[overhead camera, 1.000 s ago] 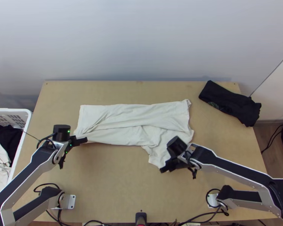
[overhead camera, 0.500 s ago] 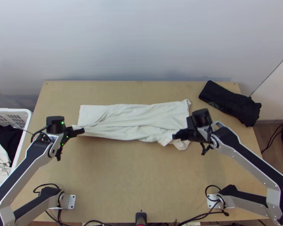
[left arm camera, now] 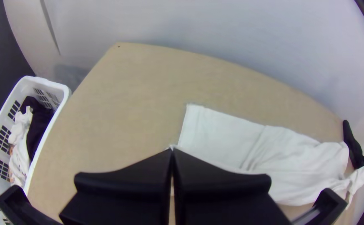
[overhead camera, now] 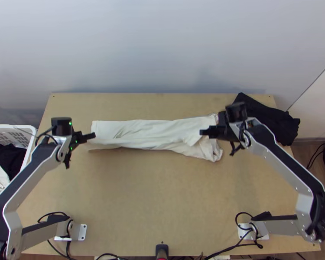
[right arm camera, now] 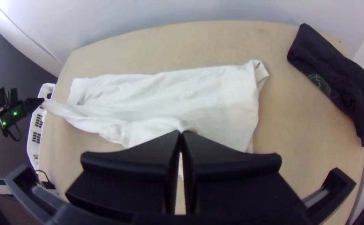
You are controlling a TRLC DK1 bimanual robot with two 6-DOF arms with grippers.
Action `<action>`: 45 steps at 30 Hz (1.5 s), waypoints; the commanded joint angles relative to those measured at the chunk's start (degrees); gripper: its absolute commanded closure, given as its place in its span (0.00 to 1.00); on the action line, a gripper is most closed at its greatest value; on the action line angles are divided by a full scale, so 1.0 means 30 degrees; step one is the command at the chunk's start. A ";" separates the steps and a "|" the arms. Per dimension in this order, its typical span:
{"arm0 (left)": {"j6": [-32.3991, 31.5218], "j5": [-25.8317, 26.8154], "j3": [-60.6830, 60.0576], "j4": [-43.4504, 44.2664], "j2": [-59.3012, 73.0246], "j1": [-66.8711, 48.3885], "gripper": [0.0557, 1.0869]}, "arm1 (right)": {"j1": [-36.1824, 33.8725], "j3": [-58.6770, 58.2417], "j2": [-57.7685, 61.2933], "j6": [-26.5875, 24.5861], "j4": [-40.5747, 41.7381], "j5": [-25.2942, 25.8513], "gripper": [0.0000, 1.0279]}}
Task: Fold the t-shirt
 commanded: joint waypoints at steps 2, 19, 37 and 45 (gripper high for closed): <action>0.0551 0.0033 0.2730 0.0156 0.2565 0.0825 0.96 | -0.0448 0.3176 0.2722 -0.0043 0.0064 0.0136 0.97; 0.0844 0.0033 0.6451 0.1504 0.7546 0.0532 0.96 | -0.1444 0.9827 0.9402 -0.1098 -0.0405 0.0165 0.97; 0.0200 0.1263 0.7535 0.2061 1.0622 -0.0054 0.96 | -0.1972 1.2082 1.3562 -0.1742 -0.1049 0.1044 0.97; -0.2378 0.1908 0.7799 0.1387 1.0006 -0.0522 0.54 | -0.1591 1.2317 1.2097 -0.0570 -0.2133 0.1952 0.05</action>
